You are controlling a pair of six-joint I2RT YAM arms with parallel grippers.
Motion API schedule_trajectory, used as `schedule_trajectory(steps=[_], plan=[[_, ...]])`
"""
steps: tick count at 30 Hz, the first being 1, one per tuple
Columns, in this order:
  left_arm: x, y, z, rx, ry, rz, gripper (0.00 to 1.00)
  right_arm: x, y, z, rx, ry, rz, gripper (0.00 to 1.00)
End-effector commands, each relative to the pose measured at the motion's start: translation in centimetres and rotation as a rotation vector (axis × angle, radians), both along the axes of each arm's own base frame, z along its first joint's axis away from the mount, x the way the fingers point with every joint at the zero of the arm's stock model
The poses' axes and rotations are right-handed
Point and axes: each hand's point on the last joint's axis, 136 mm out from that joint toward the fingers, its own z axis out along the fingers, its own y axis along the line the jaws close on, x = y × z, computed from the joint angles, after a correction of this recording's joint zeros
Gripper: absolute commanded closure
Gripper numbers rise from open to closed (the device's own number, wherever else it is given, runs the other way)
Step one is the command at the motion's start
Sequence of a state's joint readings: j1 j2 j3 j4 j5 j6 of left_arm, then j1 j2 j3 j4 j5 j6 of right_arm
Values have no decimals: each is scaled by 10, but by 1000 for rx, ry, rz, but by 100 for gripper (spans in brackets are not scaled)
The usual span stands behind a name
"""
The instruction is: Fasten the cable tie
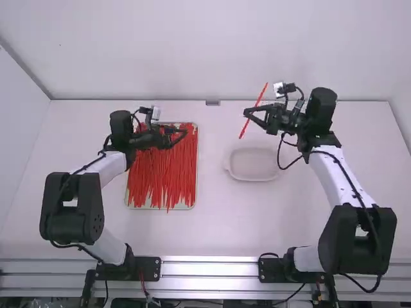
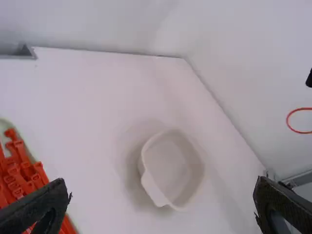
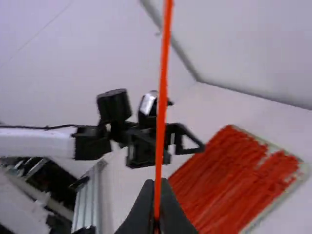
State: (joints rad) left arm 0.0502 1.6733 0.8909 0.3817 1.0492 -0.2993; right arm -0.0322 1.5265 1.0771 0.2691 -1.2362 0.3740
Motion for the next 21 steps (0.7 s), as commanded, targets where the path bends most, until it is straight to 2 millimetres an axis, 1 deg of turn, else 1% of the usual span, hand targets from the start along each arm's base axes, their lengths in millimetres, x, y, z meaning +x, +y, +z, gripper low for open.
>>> schedule_trajectory(steps=[1, 2, 3, 5, 6, 13, 16, 17, 19, 21], plan=[[-4, -1, 11, 26, -45, -13, 1, 11, -18, -12, -31, 12, -111, 100], [-5, -1, 12, 30, -43, -16, 1, 13, -21, -15, -37, 18, -126, 100], [-8, -1, 14, 41, -38, -22, 1, 15, -27, -23, -54, 36, -155, 100], [-11, -1, 16, 54, -36, -28, 1, 17, -31, -30, -73, 53, -179, 100], [-14, 0, 20, 78, -11, -18, 1, 19, -34, -38, -98, 76, -204, 100], [-27, 2, 39, 129, 22, -21, 1, 25, -35, -64, -201, 134, -295, 100], [-26, 10, 35, 172, 61, 29, 0, 27, -33, -74, -249, 146, -323, 100], [-26, 12, 33, 187, 85, 44, 1, 28, -34, -80, -283, 157, -347, 100], [-32, 11, 31, 191, 99, 23, 1, 30, -34, -91, -339, 180, -389, 100], [-35, 13, 28, 198, 114, 20, 1, 29, -32, -98, -370, 195, -408, 100]])
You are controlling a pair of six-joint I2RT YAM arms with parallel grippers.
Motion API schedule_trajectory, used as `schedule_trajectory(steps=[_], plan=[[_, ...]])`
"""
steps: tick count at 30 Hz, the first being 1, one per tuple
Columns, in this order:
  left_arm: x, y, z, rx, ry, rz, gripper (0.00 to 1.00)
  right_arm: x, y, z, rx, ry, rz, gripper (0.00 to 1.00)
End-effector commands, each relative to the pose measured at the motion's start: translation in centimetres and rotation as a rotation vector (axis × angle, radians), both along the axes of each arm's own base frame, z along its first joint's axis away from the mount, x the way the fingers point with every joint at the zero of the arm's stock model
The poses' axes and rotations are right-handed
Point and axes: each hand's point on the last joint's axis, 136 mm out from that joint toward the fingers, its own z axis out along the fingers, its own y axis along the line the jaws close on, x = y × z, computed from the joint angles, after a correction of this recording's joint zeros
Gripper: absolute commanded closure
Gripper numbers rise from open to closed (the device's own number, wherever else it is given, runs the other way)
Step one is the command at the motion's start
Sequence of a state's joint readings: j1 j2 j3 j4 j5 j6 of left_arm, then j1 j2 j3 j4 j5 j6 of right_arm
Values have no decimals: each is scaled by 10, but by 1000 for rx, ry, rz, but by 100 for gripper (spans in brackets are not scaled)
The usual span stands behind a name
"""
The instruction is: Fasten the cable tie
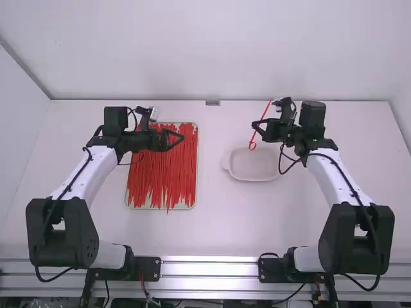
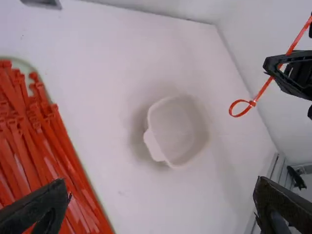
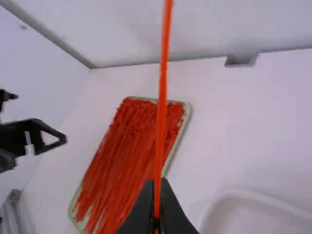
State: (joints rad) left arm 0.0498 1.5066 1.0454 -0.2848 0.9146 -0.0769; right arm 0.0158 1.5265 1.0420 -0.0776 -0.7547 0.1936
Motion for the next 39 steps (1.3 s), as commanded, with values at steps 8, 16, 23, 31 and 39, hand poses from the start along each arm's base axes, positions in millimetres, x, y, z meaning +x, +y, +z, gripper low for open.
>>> schedule_trajectory(steps=[8, 16, 23, 31, 39], plan=[[-8, 0, -1, 30, 12, -16, 1, 1, -4, -21, -170, 21, -85, 100], [-13, 0, -6, 28, 48, -17, 1, -7, -20, -46, -305, 101, -159, 100], [-15, -1, -7, 26, 59, -17, 1, -8, -16, -57, -405, 97, -196, 100], [-17, -1, -12, 25, 70, -17, 1, -15, -15, -75, -488, 106, -242, 100], [-17, -1, -12, 25, 69, -18, 1, -17, -14, -87, -483, 87, -243, 100]])
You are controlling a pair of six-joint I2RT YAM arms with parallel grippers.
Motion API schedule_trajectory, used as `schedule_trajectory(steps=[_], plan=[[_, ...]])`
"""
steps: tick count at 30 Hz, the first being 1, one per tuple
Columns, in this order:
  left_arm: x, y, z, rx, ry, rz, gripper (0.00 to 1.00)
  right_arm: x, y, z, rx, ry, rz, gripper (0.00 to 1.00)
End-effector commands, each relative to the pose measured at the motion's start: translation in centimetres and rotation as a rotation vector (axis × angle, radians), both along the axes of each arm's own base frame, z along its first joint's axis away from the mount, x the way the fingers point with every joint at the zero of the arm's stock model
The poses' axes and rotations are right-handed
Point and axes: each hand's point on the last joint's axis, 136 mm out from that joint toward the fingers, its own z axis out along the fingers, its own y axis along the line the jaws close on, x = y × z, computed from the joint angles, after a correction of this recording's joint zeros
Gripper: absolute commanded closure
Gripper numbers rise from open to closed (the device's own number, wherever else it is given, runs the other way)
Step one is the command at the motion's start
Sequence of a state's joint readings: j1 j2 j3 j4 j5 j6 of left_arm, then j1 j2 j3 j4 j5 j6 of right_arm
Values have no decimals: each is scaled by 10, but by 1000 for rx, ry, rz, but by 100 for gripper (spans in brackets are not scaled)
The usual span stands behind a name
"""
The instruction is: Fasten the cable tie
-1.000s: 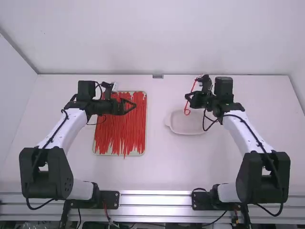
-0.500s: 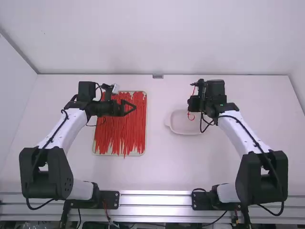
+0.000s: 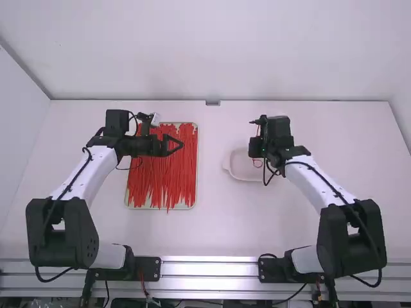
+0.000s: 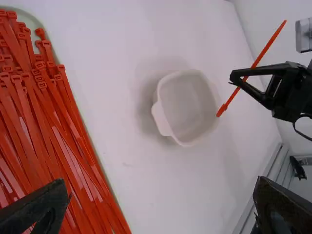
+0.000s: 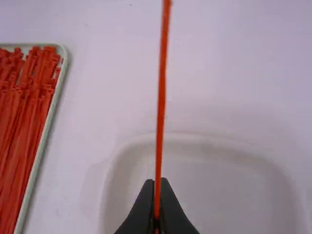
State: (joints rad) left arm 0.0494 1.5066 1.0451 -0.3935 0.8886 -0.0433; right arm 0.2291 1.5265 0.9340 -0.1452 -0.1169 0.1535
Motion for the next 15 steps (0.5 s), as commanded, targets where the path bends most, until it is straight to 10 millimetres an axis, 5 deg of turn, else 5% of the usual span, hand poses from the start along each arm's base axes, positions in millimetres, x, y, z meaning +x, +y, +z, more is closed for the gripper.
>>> schedule_trajectory(steps=[1, 15], plan=[[-4, -3, 3, -5, -14, -17, 1, -3, -3, -2, -10, -16, -5, 100], [-3, -1, 3, -5, -9, -11, 1, -3, -3, -15, 1, -63, -6, 99]])
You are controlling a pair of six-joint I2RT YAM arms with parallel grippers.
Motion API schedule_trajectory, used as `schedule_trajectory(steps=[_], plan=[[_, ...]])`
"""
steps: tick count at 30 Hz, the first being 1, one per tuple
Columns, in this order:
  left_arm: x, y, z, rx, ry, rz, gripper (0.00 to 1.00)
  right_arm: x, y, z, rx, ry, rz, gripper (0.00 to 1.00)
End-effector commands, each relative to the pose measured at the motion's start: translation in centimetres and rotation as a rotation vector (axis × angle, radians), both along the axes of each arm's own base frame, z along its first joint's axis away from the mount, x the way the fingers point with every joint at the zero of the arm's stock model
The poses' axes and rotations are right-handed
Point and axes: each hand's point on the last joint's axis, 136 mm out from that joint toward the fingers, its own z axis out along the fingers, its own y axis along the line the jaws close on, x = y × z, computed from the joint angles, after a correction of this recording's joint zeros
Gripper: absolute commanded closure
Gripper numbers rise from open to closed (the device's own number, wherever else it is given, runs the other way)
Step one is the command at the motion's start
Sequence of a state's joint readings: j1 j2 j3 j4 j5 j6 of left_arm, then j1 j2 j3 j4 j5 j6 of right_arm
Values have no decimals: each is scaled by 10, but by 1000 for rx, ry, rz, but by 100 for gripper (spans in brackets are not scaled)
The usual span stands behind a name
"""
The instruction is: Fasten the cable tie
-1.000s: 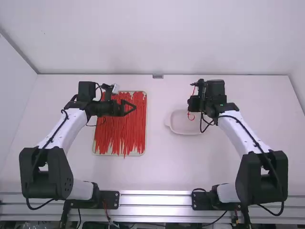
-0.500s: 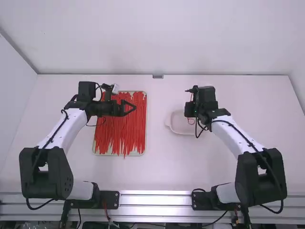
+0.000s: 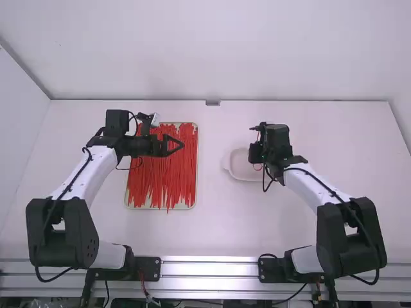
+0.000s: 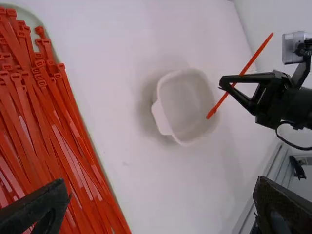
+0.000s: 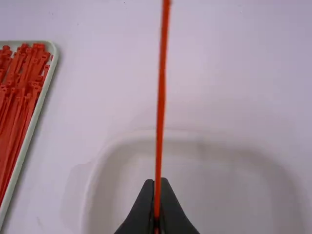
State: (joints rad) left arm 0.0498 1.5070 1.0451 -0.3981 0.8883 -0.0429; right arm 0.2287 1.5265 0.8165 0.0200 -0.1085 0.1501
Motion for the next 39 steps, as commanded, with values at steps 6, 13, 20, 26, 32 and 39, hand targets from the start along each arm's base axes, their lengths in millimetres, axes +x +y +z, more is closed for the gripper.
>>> schedule_trajectory(steps=[6, 13, 20, 26, 32, 39], plan=[[-3, -1, 4, -4, -17, -13, 1, 1, -2, 5, -1, -18, -4, 80], [-3, -1, 4, -3, -17, -12, 1, 4, -1, 9, 4, -38, -4, 64], [-3, -1, 4, -4, -17, -13, 1, 7, -8, 10, -28, -50, -38, 63], [-3, -1, 4, -3, -18, -13, 1, 10, -6, 16, -25, -50, -35, 61], [-3, -1, 4, -3, -18, -13, 1, 14, -5, 26, -24, -53, -34, 61], [-2, -1, 4, 0, -23, -11, 1, 20, 1, 43, -18, -66, 2, 61]])
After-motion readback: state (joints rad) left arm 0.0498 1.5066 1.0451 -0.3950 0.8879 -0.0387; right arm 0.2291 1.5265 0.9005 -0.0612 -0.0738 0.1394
